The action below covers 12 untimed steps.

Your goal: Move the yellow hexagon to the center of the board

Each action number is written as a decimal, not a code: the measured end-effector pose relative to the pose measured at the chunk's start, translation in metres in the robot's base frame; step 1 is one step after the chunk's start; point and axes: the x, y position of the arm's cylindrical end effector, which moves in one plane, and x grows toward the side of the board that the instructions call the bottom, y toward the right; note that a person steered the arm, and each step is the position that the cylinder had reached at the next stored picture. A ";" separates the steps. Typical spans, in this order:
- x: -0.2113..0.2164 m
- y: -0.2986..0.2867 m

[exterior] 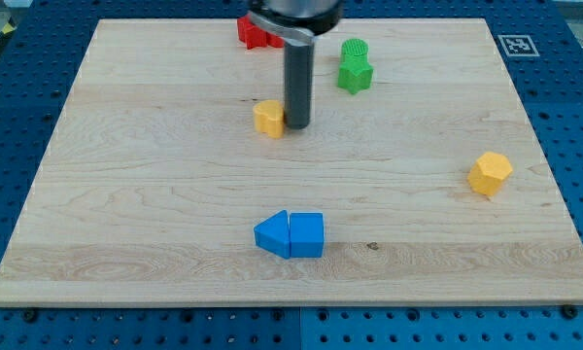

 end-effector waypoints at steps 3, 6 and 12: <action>0.060 0.025; 0.172 0.129; 0.169 0.281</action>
